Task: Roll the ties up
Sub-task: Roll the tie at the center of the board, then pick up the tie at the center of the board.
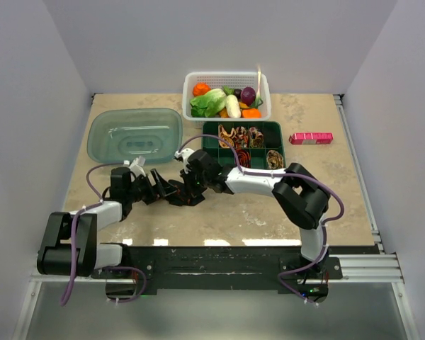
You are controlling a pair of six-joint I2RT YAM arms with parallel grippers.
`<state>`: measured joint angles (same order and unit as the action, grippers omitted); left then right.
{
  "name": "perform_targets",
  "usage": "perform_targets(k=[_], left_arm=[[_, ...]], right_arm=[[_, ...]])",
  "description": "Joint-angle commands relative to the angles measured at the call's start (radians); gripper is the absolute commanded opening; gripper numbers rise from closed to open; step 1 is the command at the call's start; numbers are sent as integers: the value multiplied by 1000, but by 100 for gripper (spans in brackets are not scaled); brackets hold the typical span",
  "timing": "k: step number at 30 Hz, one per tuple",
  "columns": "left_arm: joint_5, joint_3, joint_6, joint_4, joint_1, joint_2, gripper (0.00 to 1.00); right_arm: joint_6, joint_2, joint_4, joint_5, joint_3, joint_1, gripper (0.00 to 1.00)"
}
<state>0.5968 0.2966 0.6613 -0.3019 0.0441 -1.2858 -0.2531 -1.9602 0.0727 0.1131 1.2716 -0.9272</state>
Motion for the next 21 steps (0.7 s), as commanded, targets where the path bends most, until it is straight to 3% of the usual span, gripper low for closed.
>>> perform_targets(k=[1, 12, 21], left_arm=[[69, -22, -3, -22, -6, -62, 80], [109, -8, 31, -39, 56, -148, 79], [57, -22, 93, -135, 111, -199, 62]], right_arm=[[18, 30, 7, -43, -47, 8, 0], [2, 30, -21, -32, -98, 10, 0], [-5, 44, -24, -32, -97, 10, 0]])
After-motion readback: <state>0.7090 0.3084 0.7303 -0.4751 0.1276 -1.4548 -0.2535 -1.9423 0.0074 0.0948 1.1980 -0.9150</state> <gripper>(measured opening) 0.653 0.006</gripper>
